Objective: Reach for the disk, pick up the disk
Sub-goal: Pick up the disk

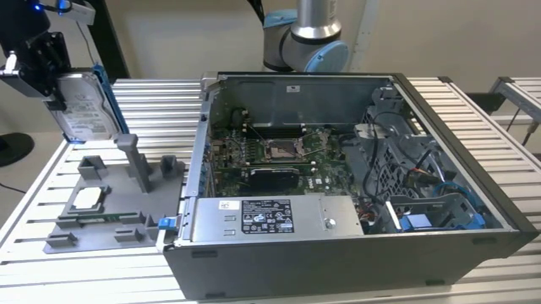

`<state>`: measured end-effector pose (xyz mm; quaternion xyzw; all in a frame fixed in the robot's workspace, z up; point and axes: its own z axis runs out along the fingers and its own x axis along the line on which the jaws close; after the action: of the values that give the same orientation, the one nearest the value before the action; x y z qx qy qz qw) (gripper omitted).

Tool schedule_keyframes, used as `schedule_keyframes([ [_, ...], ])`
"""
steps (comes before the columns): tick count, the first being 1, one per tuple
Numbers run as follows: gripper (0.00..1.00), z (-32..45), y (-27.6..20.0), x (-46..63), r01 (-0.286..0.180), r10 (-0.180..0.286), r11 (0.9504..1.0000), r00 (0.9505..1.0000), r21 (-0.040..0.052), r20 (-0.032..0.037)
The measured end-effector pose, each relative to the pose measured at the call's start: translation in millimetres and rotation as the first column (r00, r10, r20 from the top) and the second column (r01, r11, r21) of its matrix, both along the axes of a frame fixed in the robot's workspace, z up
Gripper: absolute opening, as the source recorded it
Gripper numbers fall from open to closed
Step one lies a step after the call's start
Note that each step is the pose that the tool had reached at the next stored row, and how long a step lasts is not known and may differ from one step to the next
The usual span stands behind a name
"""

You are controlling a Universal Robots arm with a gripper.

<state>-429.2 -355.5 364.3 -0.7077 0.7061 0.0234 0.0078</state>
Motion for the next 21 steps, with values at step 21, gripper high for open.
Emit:
schedule_keyframes([
  [21,0.00,29.7,0.0,0.0,0.000,0.000,1.0000,1.0000,0.0000,0.0000],
])
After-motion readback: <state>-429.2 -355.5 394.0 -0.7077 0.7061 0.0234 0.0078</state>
